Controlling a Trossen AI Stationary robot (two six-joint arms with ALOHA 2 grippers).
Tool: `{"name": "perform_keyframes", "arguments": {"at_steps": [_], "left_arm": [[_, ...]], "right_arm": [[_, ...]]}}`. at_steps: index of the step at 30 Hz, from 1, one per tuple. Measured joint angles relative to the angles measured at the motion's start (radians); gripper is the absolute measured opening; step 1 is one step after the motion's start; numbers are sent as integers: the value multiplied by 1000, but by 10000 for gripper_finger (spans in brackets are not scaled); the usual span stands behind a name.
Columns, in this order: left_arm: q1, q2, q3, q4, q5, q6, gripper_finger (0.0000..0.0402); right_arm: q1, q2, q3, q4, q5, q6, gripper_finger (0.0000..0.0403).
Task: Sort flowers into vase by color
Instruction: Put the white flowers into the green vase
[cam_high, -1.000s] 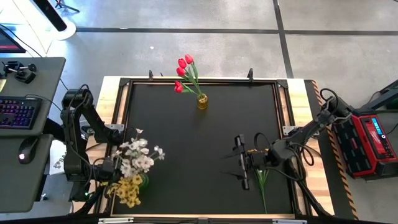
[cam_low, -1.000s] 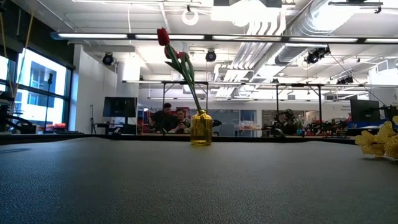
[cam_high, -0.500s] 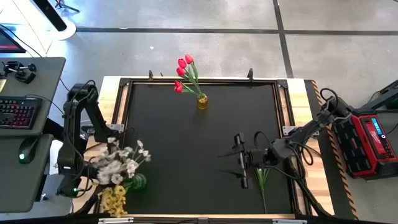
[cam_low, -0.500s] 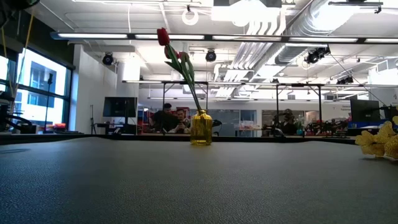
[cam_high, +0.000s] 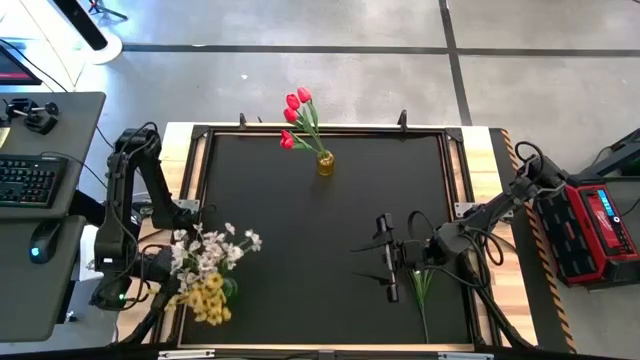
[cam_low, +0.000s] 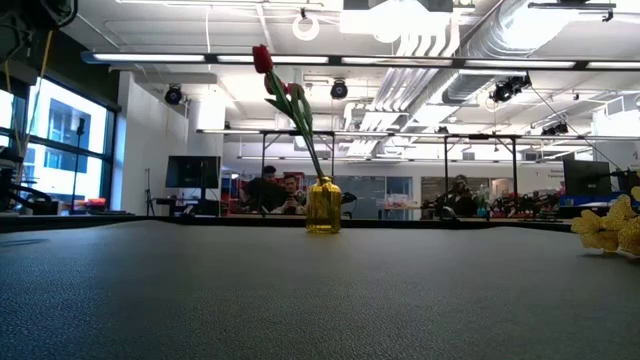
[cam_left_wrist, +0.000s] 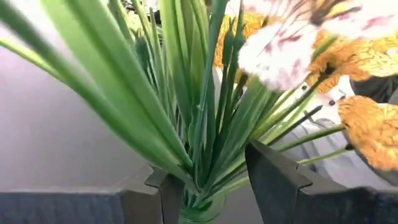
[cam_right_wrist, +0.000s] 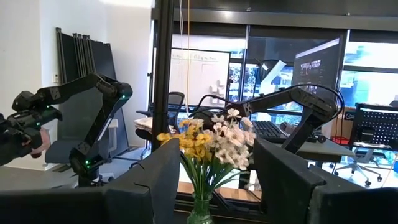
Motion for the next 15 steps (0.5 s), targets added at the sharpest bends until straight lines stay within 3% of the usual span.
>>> {"name": "perform_keyframes", "arguments": {"at_steps": [3,15], "left_arm": [[0,-21,0,0,9,18,150],[28,-206,0,-1,248,-22,128]], "right_arm": [[0,0,0,-1,0,0,188],[0,0,0,-1,0,0,188]]}}
